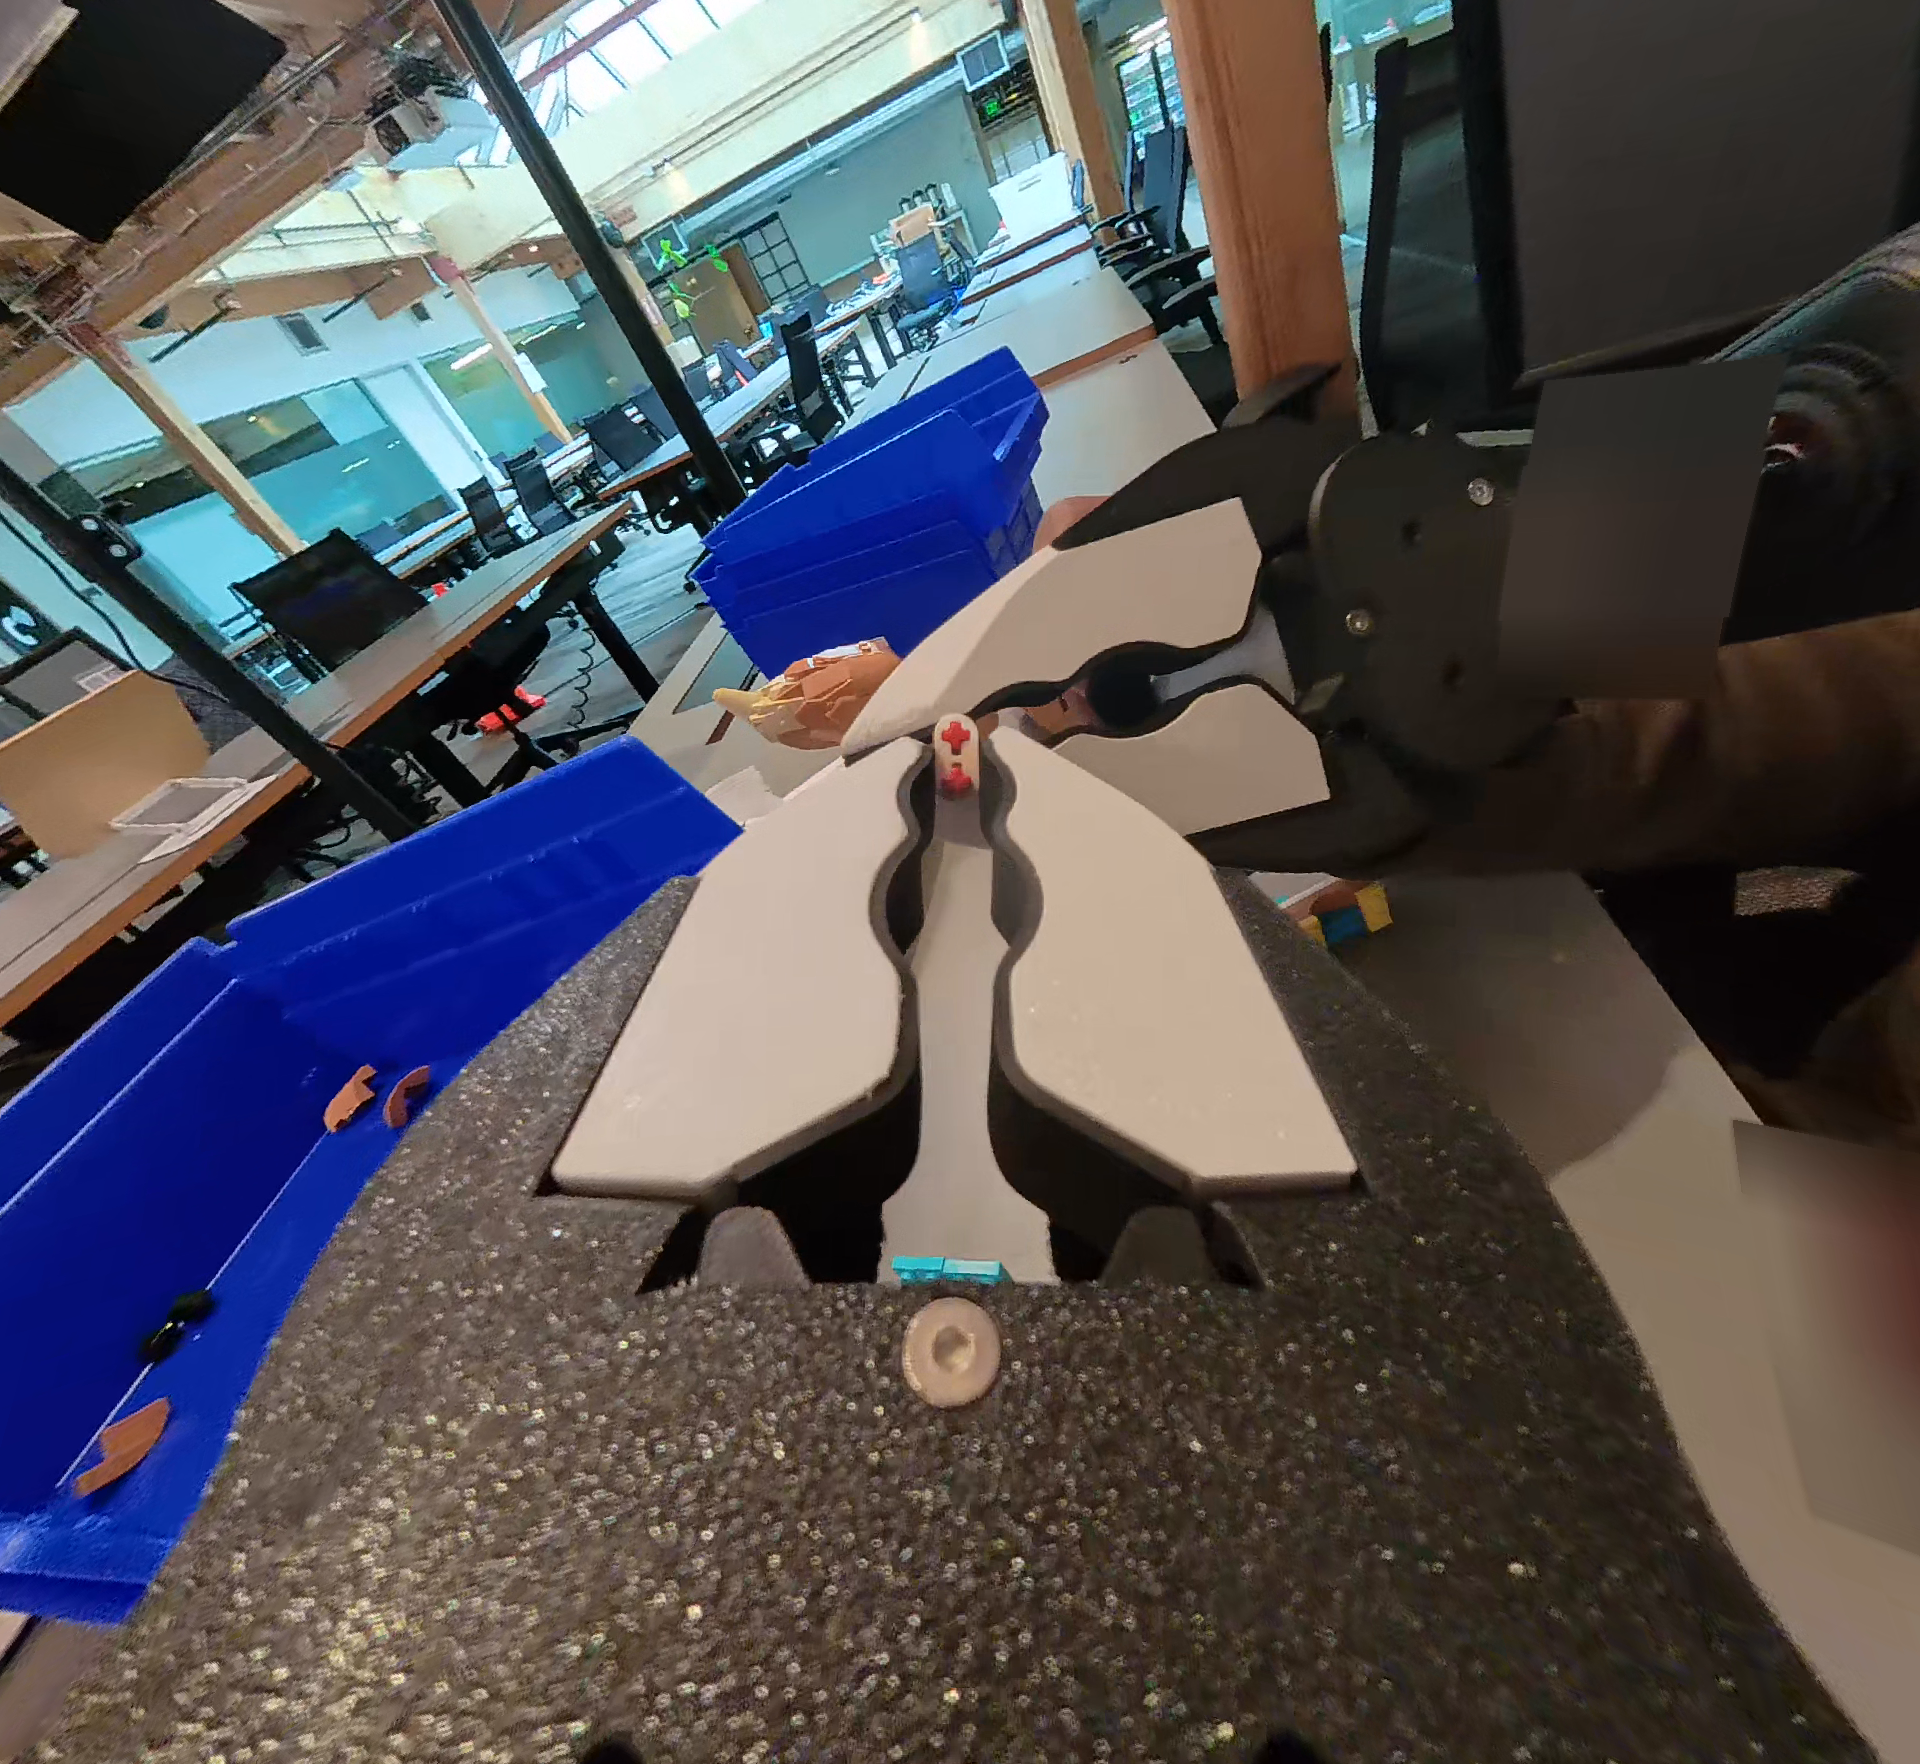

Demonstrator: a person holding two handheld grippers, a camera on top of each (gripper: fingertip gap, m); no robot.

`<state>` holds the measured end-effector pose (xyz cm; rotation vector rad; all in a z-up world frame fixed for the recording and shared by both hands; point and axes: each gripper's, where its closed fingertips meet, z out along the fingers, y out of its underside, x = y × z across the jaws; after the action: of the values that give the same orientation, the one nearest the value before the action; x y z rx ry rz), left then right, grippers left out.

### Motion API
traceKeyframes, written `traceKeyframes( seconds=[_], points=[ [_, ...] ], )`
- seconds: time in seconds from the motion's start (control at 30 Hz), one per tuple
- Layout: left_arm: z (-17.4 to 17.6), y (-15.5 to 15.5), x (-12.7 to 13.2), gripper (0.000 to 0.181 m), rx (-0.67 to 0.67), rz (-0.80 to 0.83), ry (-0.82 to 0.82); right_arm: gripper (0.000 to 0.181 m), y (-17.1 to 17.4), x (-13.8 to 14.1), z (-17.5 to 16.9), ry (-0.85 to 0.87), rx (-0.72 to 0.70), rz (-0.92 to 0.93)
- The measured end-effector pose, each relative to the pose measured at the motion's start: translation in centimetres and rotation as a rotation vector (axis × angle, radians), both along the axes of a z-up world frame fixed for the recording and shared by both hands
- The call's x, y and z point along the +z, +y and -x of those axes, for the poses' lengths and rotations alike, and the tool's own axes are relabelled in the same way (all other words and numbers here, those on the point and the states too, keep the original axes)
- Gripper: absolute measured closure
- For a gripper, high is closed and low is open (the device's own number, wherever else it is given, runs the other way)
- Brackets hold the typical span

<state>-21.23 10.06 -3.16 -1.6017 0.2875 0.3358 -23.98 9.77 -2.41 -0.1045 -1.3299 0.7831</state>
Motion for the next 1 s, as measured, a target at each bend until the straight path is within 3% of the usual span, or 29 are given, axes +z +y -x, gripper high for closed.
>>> traceKeyframes(
  seconds=[0.27, 0.53, 0.8, 1.0],
  points=[
    [-0.3, -0.4, -0.4, 0.174, -0.097, 0.005, -0.294, 0.177, -0.2, -0.6, -0.6, 0.011, 0.046, -0.018],
    [-2.2, -3.6, -0.5, 0.174, -0.306, 0.022, -0.588, 0.169, -2.2, -1.7, -3.3, 0.037, 0.236, -0.093],
    [-4.4, -4.8, -1.6, 0.174, -0.422, 0.141, -0.559, 0.156, -4.2, -2.1, -6.7, -0.031, 0.524, -0.057],
    [-3.9, -4.3, -0.9, 0.174, -0.388, 0.074, -0.579, 0.156, -4.0, -2.1, -6.8, -0.014, 0.502, -0.053]
  ],
)
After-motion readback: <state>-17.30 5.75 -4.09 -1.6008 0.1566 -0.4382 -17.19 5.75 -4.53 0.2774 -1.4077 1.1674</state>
